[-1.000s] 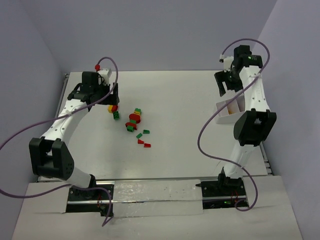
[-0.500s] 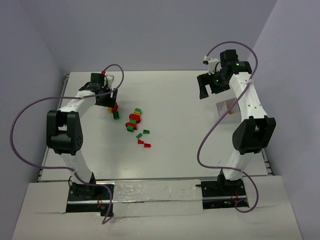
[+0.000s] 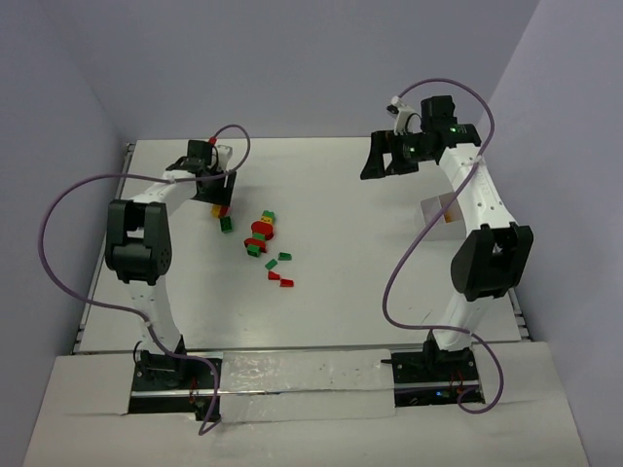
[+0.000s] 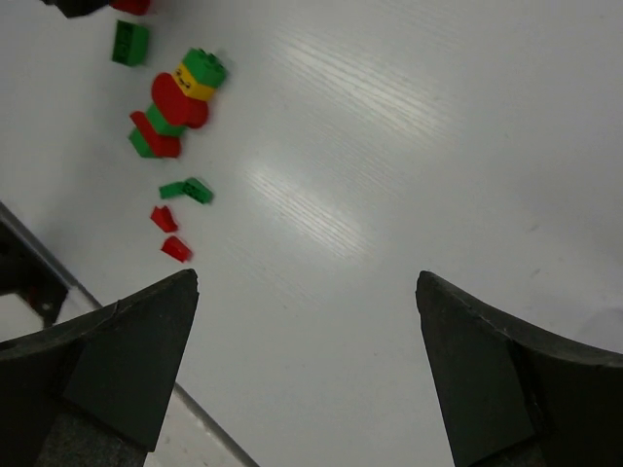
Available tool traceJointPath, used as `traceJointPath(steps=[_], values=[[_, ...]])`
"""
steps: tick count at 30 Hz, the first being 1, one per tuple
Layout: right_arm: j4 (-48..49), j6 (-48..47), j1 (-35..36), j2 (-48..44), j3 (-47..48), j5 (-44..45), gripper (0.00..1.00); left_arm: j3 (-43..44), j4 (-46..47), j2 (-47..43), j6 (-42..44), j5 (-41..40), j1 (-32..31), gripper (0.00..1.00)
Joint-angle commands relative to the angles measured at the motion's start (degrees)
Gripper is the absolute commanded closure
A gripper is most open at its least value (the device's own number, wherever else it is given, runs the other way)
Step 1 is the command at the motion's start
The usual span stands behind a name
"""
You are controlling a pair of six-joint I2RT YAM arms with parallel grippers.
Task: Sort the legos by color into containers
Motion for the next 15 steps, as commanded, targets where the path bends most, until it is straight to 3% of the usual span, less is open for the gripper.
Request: traceJointPath(steps=[1, 6, 10, 15], values=[[10.35, 8.64, 1.82, 1.83, -0.38, -7.73, 0.00, 2.56, -0.39, 2.74, -0.33, 0.79, -0.48, 0.31], [16.18, 15.79, 3.48, 4.06, -1.27, -10.36, 0.00, 2.29, -1.50, 3.57, -0.96, 2.44, -0.48, 0.36], [16.97, 15.77, 5.40, 4.55, -1.15, -10.33, 0.00, 2.38, -1.97, 3.71, -1.43, 3.55, -0.48, 0.37], [17.31, 15.38, 6.16, 3.68, -2.44, -10.33, 0.00, 2.52, -1.97, 3.24, -1.34, 3.72, -0.39, 0.45]])
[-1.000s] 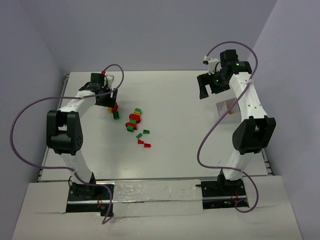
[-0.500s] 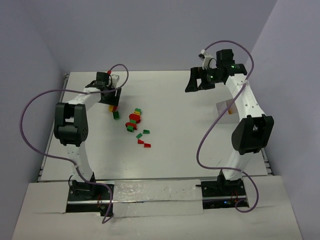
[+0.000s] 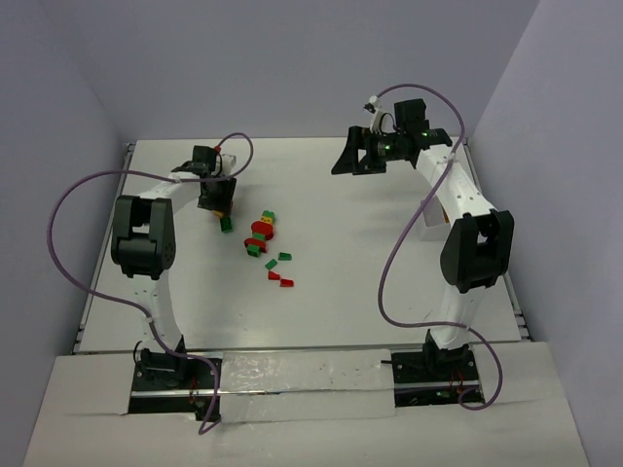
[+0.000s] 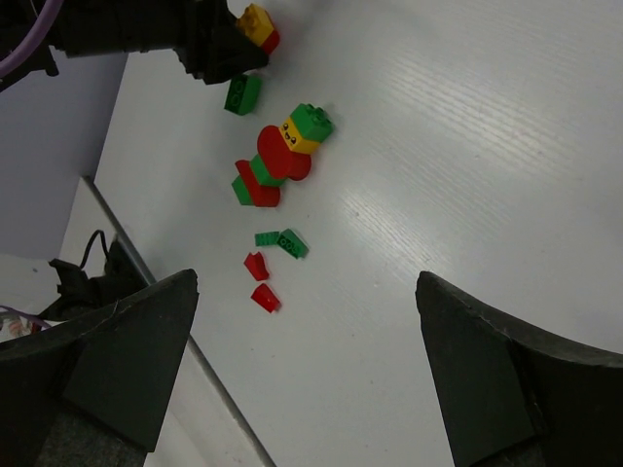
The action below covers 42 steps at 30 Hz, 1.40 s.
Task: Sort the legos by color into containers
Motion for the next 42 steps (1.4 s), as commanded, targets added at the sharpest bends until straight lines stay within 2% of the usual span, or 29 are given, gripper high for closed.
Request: traceJointPath(steps=[1, 6, 11, 21, 27, 29, 35, 40, 42], values=[[2.89, 0.75, 0.76, -1.54, -0.53, -1.58, 0.00, 2.11, -0.23, -0.76, -0.64, 1.83, 0.01, 0.46], [2.20, -0.34, 0.99, -2.16, -1.22, -1.54, 0.00, 3.77, -0.84, -2.54, 0.09, 1.86, 0.01, 0.37], [1.43, -1.34, 1.32, -2.24, -1.59, -1.34, 0.00, 6.82, -3.33, -3.15, 1.33, 1.20, 0.01, 0.32], [0.76, -2.06, 1.55, -1.64, -1.41, -1.33, 0.00, 7.76, -4.86, -2.57, 1.89, 0.97, 0.01, 0.42], [-0.03, -2.83, 1.58, -1.40, -1.21, -1.25, 0.00, 7.32, -5.13, -1.69, 2.36, 1.38, 0.01, 0.36], [-0.02, -2.89, 1.65, -1.39, -1.33, -1.25, 0.00, 7.04, -5.03, -1.70, 2.42, 1.49, 0.09, 0.38], [0.49, -2.54, 1.81, -1.40, -1.59, -1.24, 0.00, 7.47, -5.46, -2.04, 2.68, 2.00, 0.01, 0.55], [1.83, -1.67, 2.26, -2.07, -2.44, -1.56, 0.00, 8.56, -6.95, -1.54, 2.95, 2.86, 0.06, 0.61], [2.30, -1.26, 2.43, -2.32, -2.64, -2.04, 0.00, 9.07, -7.85, -1.34, 2.99, 3.21, 0.10, 0.69]])
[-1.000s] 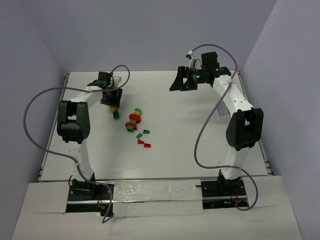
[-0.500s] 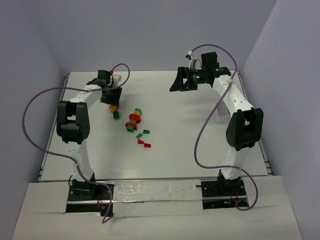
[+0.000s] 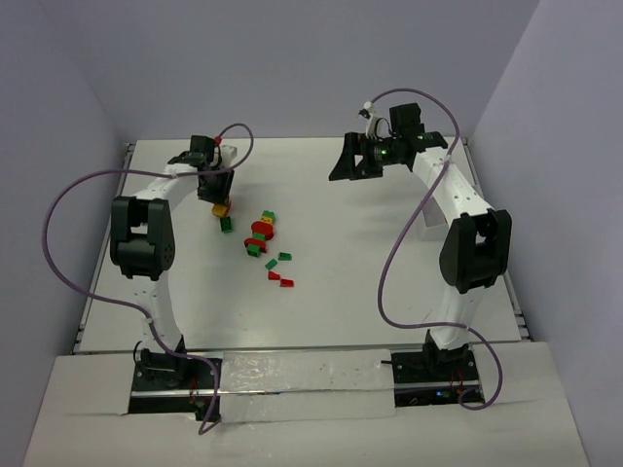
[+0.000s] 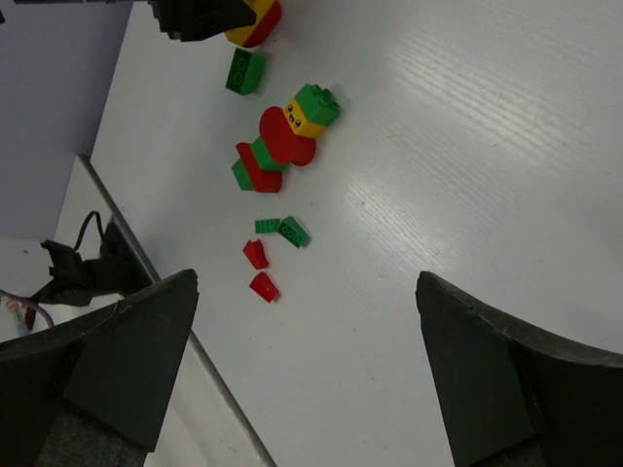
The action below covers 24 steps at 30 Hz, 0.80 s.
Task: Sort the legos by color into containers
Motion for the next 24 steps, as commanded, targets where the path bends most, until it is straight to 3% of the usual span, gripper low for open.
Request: traceJointPath(steps=[1, 3, 4, 7, 10, 11, 13, 15, 17, 21, 22, 24], values=[[2.17, 0.80, 1.06, -2.46, -0.83, -1.85, 0.00, 4.00, -2.90, -0.86, 0.49, 2.48, 0.25, 0.74], [2.55, 1.23, 1.07, -2.86, -0.75, -2.92, 0.00, 5.54, -4.28, -1.63, -0.18, 5.66, 1.03, 0.86], [3.03, 1.47, 1.14, -3.26, -0.60, -3.18, 0.00, 7.29, -4.92, -2.92, -1.39, 10.54, 1.53, 0.99], [5.30, 3.00, 1.19, -4.21, -0.90, -6.84, 0.00, 10.37, -5.70, -7.74, -6.87, 24.28, 4.57, 1.00], [8.94, 5.72, 1.39, -6.04, -2.18, -11.49, 0.00, 7.97, -0.37, -14.15, -14.57, 43.62, 6.05, 1.00], [10.13, 5.86, 1.41, -6.52, -2.56, -12.65, 0.00, 6.37, 2.17, -16.26, -17.20, 44.51, 6.07, 1.00], [13.88, 7.87, 2.21, -8.41, -4.27, -15.85, 0.00, 0.07, 12.31, -21.64, -25.98, 54.91, 6.07, 1.00], [17.42, 9.43, 2.91, -10.18, -6.39, -18.35, 0.00, -8.43, 23.97, -26.76, -38.45, 59.93, 6.07, 1.00], [21.43, 11.01, 4.33, -12.26, -8.04, -20.83, 0.00, -16.55, 45.20, -30.94, -54.31, 64.34, 6.07, 1.00], [29.43, 15.10, 7.55, -14.58, -9.73, -23.64, 0.01, -30.76, 77.85, -33.81, -82.20, 67.02, 5.90, 1.00], [29.51, 16.08, 7.58, -14.85, -9.74, -24.08, 0.01, -30.87, 78.30, -33.81, -82.52, 67.03, 5.90, 1.00], [34.30, 19.14, 9.46, -15.17, -10.00, -24.64, 0.01, -35.19, 98.79, -33.19, -96.66, 66.45, 5.67, 1.00]])
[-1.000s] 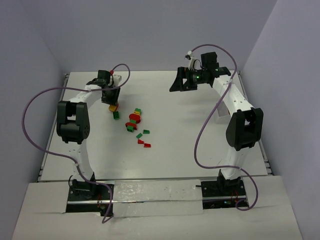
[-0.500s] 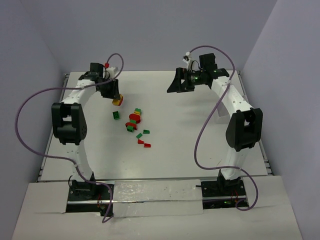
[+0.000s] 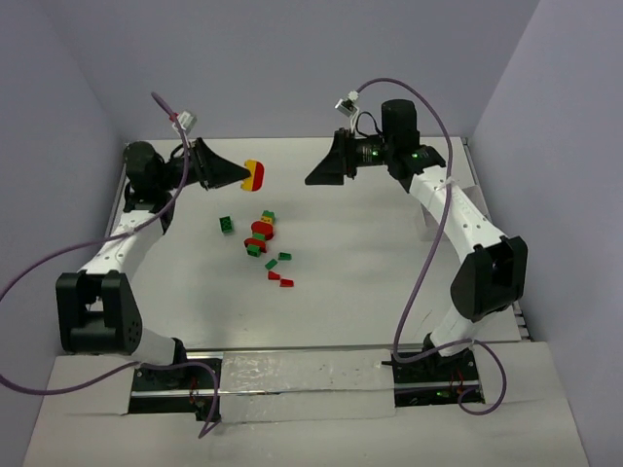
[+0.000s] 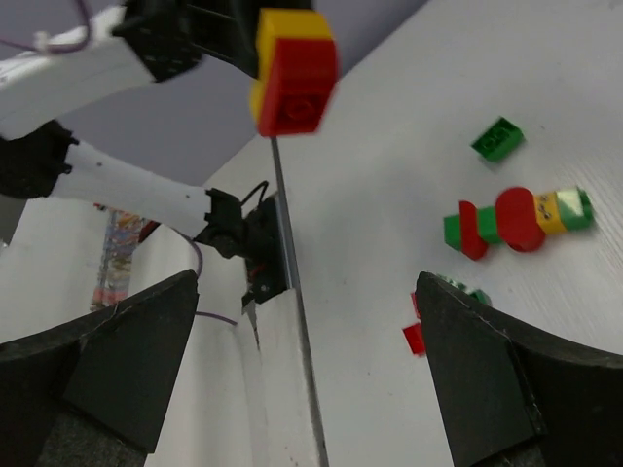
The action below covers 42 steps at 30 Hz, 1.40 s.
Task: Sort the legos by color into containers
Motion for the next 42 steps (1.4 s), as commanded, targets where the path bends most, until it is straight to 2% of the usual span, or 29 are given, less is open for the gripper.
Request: traceJointPath(steps=[1, 5, 9, 14, 16, 18, 25, 32, 35, 36, 37, 39, 42], values=[[14.17, 7.42, 3.13, -3.24, -0.66, -4.70, 0.01, -6.34, 42.20, 2.32, -32.95, 4.06, -0.10, 1.00], [15.47, 10.66, 5.43, -1.81, 0.78, -3.52, 0.03, -7.79, 46.67, 2.25, -36.40, 3.34, -1.30, 1.00], [13.01, 12.17, 6.50, 1.50, 2.40, -2.07, 0.05, -7.80, 41.89, -0.53, -30.23, 3.29, -3.15, 1.00], [23.09, 21.29, 7.14, 2.56, -0.06, -3.45, 0.07, -6.22, 23.90, -5.09, -14.75, 2.68, -5.79, 1.00], [24.27, 22.64, 7.65, 2.54, -0.09, -3.50, 0.08, -5.03, 14.24, -6.80, -7.76, 1.48, -7.24, 1.00], [24.08, 22.43, 8.08, 2.47, 0.11, -3.37, 0.10, -3.97, 9.54, -7.83, -2.41, 1.00, -8.45, 1.00], [29.70, 24.45, 10.21, 0.56, -2.56, -5.28, 0.14, -4.33, 10.14, -8.04, -3.93, -1.49, -9.02, 1.00], [29.37, 23.12, 11.41, -0.25, -3.77, -5.69, 0.15, -4.76, 15.56, -7.29, -8.37, -2.30, -9.02, 1.00], [29.54, 23.04, 11.62, -0.24, -3.92, -5.46, 0.20, -4.83, 17.10, -6.86, -9.84, -2.89, -9.02, 1.00], [29.68, 23.11, 11.62, -0.10, -3.78, -5.32, 0.27, -5.04, 17.45, -6.79, -10.39, -3.17, -9.02, 1.00], [29.70, 23.27, 11.62, -0.08, -3.76, -5.23, 0.28, -5.07, 17.80, -6.77, -10.48, -3.21, -9.02, 1.00], [29.17, 22.82, 11.62, -0.13, -3.71, -4.42, 0.42, -5.26, 18.07, -6.69, -10.73, -3.58, -9.02, 1.00], [27.07, 21.44, 11.57, -0.39, -3.56, -3.01, 0.56, -5.27, 17.25, -6.77, -10.14, -3.77, -9.02, 1.00]])
